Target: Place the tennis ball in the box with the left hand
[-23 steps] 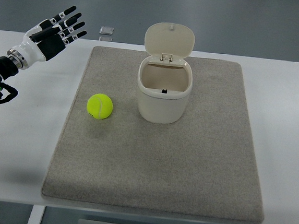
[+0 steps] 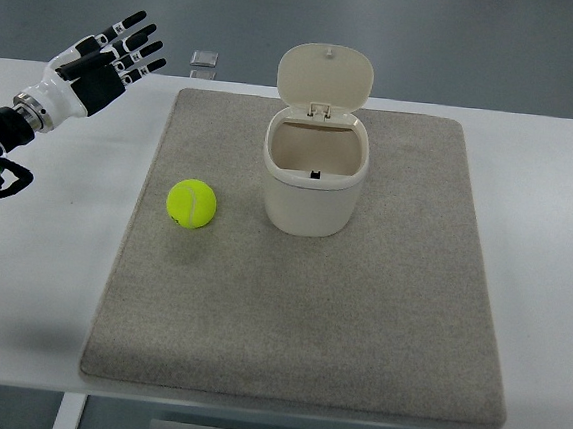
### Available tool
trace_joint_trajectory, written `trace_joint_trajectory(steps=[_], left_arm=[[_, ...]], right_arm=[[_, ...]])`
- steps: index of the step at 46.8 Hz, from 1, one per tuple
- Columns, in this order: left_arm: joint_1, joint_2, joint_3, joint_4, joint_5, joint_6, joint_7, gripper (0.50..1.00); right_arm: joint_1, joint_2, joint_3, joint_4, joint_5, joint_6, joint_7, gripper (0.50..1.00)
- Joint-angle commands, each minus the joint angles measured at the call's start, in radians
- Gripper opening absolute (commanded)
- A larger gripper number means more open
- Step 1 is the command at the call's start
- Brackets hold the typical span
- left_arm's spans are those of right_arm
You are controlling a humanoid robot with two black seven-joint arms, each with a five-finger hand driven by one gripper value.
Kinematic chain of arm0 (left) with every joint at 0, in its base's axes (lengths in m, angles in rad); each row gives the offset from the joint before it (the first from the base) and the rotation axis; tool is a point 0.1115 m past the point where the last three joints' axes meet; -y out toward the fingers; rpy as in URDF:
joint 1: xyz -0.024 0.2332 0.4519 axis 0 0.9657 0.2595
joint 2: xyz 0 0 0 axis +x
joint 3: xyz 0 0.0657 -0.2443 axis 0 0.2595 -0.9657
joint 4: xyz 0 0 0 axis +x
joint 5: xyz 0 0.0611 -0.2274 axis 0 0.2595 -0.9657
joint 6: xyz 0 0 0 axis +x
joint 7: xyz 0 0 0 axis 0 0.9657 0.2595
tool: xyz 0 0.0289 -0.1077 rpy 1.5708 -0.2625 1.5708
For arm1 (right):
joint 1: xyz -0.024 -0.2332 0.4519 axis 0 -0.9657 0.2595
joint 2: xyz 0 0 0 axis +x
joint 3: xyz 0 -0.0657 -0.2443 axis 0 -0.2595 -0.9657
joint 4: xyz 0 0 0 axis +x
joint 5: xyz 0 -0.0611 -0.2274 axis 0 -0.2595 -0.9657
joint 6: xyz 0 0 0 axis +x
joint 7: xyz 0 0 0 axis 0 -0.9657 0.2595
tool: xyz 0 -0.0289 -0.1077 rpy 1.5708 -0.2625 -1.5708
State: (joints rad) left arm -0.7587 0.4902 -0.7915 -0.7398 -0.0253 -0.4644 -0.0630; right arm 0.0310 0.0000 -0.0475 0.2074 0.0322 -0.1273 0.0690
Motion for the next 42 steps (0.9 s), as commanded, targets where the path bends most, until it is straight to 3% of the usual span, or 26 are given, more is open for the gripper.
trace_joint_trajectory(steps=[1, 10, 19, 32, 42], left_arm=[[-0.001, 0.001, 0.000, 0.000, 0.001, 0.004, 0.000, 0.992], [-0.005, 0.013, 0.006, 0.000, 0.044, -0.036, -0.003, 0.990], [-0.014, 0.048, -0.005, 0.000, 0.287, -0.049, -0.026, 0.990], [-0.016, 0.123, 0.026, -0.035, 0.619, -0.042, -0.190, 0.986], [-0.018, 0.228, 0.081, -0.144, 0.783, -0.043, -0.212, 0.984]], right_arm=[[0.000, 0.000, 0.000, 0.001, 0.000, 0.000, 0.000, 0.901], [0.000, 0.000, 0.000, 0.000, 0.000, 0.000, 0.000, 0.901], [0.000, 0.000, 0.000, 0.001, 0.000, 0.000, 0.000, 0.903], [0.001, 0.000, 0.000, 0.000, 0.000, 0.000, 0.000, 0.901], [0.001, 0.000, 0.000, 0.000, 0.000, 0.000, 0.000, 0.901]])
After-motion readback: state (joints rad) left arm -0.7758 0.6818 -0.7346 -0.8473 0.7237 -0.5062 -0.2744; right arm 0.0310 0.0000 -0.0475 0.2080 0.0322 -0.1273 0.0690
